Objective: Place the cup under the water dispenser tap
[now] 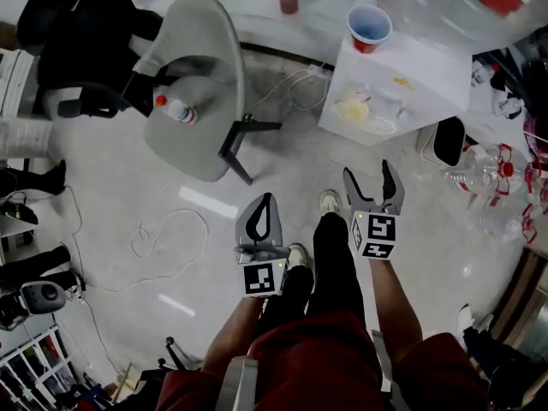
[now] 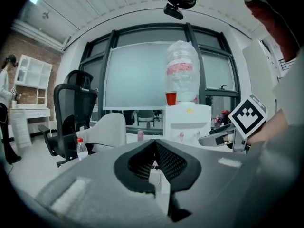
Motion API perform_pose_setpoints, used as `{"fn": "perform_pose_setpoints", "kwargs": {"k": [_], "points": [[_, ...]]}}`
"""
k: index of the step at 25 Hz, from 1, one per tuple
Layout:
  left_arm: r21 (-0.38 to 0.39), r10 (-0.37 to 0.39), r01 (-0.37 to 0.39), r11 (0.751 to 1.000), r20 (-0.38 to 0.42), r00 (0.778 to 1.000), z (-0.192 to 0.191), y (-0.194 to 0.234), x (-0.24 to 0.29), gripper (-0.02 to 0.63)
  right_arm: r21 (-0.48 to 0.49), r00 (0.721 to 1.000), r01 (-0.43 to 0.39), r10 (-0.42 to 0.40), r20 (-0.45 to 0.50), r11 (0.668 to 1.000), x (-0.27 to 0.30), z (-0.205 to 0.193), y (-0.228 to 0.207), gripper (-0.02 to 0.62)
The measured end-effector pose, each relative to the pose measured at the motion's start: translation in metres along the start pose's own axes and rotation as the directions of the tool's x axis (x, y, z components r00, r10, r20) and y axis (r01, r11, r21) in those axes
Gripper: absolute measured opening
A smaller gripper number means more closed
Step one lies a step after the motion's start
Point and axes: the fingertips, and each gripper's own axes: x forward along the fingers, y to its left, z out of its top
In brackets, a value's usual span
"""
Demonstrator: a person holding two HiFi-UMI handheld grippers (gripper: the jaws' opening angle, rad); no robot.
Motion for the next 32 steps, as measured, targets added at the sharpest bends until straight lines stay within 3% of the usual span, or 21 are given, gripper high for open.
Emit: {"fn": "perform_pose_setpoints", "kwargs": {"k": [7, 11, 16, 19, 23, 27, 32], "points": [[0.014, -0.036, 0.035, 0.999, 0.096, 0.995, 0.077, 0.01, -0.048, 0.006, -0.11, 0.989, -0.027, 0.042, 0.139, 0.994, -0.094, 0.084, 0.046, 0.367], [0.048, -0.03, 0.023, 0.999, 0.165, 0.986, 0.128, 0.018, -0.075, 0.006, -0.127, 0.973, 0.007, 0.023, 0.23, 0.992, -0.147, 0.126, 0.052, 0.367], [0.088, -0.045, 0.026, 0.996, 0.225, 0.973, 0.166, 0.013, -0.11, 0.006, -0.194, 0.95, 0.087, -0.022, 0.312, 0.977, -0.212, 0.167, 0.052, 0.367], [0.106, -0.076, 0.05, 0.993, 0.261, 0.962, 0.199, 0.006, -0.129, 0.006, -0.169, 0.928, 0.122, -0.053, 0.368, 0.978, -0.245, 0.188, 0.048, 0.367], [0.182, -0.106, 0.041, 0.983, 0.367, 0.924, 0.241, 0.003, -0.151, 0.006, -0.177, 0.9, 0.176, -0.086, 0.428, 0.968, -0.278, 0.216, 0.047, 0.357], [0.187, -0.105, 0.032, 0.982, 0.398, 0.911, 0.268, 0.002, -0.161, 0.006, -0.184, 0.887, 0.214, -0.112, 0.448, 0.959, -0.295, 0.227, 0.048, 0.347], [0.197, -0.143, 0.068, 0.978, 0.398, 0.906, 0.273, -0.005, -0.166, 0.006, -0.18, 0.873, 0.232, -0.123, 0.472, 0.956, -0.306, 0.229, 0.052, 0.345]]}}
